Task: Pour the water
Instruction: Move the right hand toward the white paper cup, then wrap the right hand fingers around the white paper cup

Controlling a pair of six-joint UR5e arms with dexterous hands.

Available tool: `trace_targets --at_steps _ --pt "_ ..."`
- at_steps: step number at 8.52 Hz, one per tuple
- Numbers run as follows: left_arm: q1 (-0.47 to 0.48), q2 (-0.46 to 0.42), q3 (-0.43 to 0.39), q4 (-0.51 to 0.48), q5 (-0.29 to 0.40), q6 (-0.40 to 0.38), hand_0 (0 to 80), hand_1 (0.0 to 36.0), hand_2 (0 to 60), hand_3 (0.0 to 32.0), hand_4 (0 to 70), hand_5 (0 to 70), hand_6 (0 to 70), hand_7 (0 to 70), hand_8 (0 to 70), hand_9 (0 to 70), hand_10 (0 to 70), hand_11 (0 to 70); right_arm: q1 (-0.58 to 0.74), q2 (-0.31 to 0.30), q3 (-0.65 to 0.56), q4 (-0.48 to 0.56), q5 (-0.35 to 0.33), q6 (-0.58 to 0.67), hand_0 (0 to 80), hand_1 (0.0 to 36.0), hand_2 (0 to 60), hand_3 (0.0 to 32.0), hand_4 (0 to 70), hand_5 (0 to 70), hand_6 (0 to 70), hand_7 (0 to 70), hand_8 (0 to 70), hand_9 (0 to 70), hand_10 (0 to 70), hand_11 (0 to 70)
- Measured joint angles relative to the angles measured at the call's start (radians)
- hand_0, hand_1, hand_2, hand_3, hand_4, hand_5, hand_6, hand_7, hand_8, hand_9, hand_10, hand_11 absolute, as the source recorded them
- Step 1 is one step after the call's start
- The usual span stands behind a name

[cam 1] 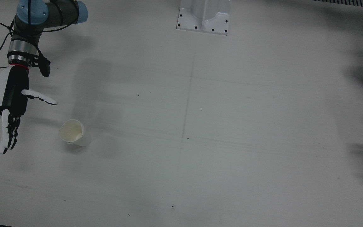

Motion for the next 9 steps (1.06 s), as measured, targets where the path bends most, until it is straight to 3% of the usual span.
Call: trace_targets --at_steps 9 --pt "0.000 0.012 0.006 -0.006 0.000 -0.001 55.1 36.0 60.0 0.0 21.3 70.0 44.2 61.4 28.1 40.4 12.8 21.8 -0.081 0.055 -0.131 0.037 0.025 -0.008 53.2 22.1 16.6 1.4 9.5 7.6 5.1 9.7 0.0 0.5 2.8 6.2"
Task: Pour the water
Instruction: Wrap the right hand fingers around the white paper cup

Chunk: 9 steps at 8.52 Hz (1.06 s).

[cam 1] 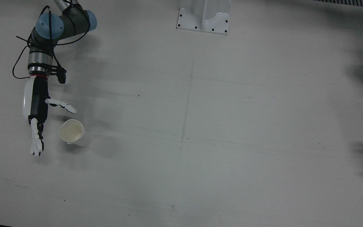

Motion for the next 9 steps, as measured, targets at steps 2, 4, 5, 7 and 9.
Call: trace_targets --at_steps 2,4,5,7,9 --pt "0.000 0.001 0.002 0.001 0.001 0.000 55.1 36.0 60.0 0.0 20.9 70.0 44.0 61.1 28.1 40.3 12.7 21.7 -0.003 0.039 -0.041 0.000 0.021 -0.004 52.9 21.9 16.6 0.6 9.5 7.0 5.2 9.7 0.0 0.5 3.1 6.7" --pt "0.000 0.002 0.003 0.000 0.001 0.000 55.0 36.0 60.0 0.0 20.6 70.0 44.2 61.3 28.2 40.5 12.8 21.8 -0.006 0.084 -0.095 0.001 0.028 -0.005 52.6 21.7 16.4 1.2 9.0 7.2 4.9 9.5 0.0 0.5 2.7 6.1" --pt "0.001 0.002 0.005 0.001 0.001 0.000 54.9 36.0 60.0 0.0 20.3 70.0 44.0 61.1 28.2 40.4 12.7 21.8 -0.008 0.093 -0.105 0.001 0.028 -0.005 52.3 21.1 16.4 1.4 9.3 7.3 5.1 10.0 0.0 0.6 2.7 6.1" --pt "0.002 0.002 0.006 0.003 0.001 0.001 54.5 36.0 60.0 0.0 20.1 70.0 43.8 60.8 28.1 40.4 12.7 21.7 -0.024 0.100 -0.112 0.001 0.031 -0.005 52.1 20.9 16.2 0.8 9.2 8.3 5.3 10.5 0.0 0.7 2.5 5.8" --pt "0.003 0.002 0.009 0.002 0.001 0.000 54.1 36.0 60.0 0.0 20.0 70.0 43.6 60.5 28.0 40.2 12.7 21.6 -0.052 0.113 -0.113 0.001 0.035 -0.007 52.1 20.6 16.7 0.0 10.5 14.2 7.5 13.4 0.5 2.5 3.4 7.0"
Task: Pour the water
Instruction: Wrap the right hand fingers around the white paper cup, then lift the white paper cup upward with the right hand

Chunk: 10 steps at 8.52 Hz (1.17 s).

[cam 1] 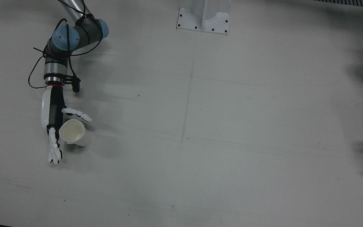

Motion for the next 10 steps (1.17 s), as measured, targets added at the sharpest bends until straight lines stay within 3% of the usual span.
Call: trace_targets --at_steps 3,6,10 --pt "-0.001 0.001 0.002 -0.002 0.000 0.000 54.0 36.0 60.0 0.0 19.4 70.0 43.3 60.1 28.0 40.2 12.7 21.7 -0.014 0.012 0.001 0.000 0.004 0.002 52.2 19.9 23.2 0.0 33.2 70.0 9.3 14.5 0.8 2.9 4.8 8.4" --pt "-0.002 0.002 0.003 -0.004 0.000 0.000 54.3 36.0 60.0 0.0 19.8 70.0 43.4 60.1 27.9 40.1 12.7 21.6 -0.015 0.013 0.007 -0.001 0.005 0.005 54.8 22.4 23.6 0.0 31.0 70.0 9.4 15.2 0.8 2.5 4.1 7.7" --pt "-0.003 0.001 -0.021 0.000 0.002 0.001 56.0 36.0 60.0 0.0 24.4 70.0 48.7 62.9 30.1 41.8 13.1 22.3 0.007 0.007 0.104 -0.006 0.001 0.008 57.9 25.4 24.8 0.0 29.9 70.0 11.6 22.9 1.3 3.1 3.6 7.2"
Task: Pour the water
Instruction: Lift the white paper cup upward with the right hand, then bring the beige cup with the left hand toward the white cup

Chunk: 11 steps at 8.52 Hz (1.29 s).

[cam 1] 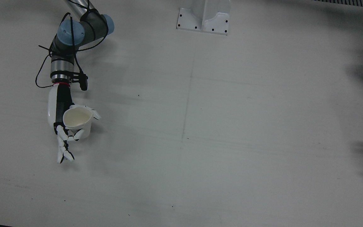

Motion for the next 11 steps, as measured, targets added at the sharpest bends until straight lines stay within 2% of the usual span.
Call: trace_targets --at_steps 3,5,8,11 --pt "0.006 -0.014 -0.116 0.085 0.014 0.011 57.0 36.0 60.0 0.0 26.1 70.0 50.5 64.2 32.1 44.0 13.5 22.9 0.062 -0.001 0.165 -0.063 -0.003 -0.007 58.5 26.4 26.2 0.0 26.3 70.0 12.5 24.8 1.5 3.5 4.0 7.9" --pt "0.015 -0.082 -0.164 0.158 0.072 0.026 55.9 36.0 60.0 0.0 26.4 70.0 51.0 63.9 32.4 44.2 13.5 22.7 0.082 0.008 0.245 -0.121 0.010 -0.011 58.6 26.6 25.7 0.0 25.3 70.0 12.7 24.6 1.5 3.5 4.0 8.0" --pt "0.048 -0.220 -0.198 0.273 0.151 0.052 56.9 36.0 60.0 0.0 26.6 70.0 51.4 64.0 32.5 44.2 13.4 22.7 0.086 0.044 0.276 -0.138 0.032 -0.028 58.5 26.3 25.0 0.0 24.0 70.0 13.2 26.1 1.6 3.9 4.3 8.4" --pt "0.151 -0.332 -0.203 0.344 0.166 0.071 57.4 36.0 60.0 0.0 27.3 70.0 51.9 64.2 32.8 44.5 13.3 22.6 0.087 0.059 0.284 -0.140 0.041 -0.040 58.8 26.6 25.4 0.0 25.0 70.0 14.1 28.3 1.8 5.1 4.5 8.7"
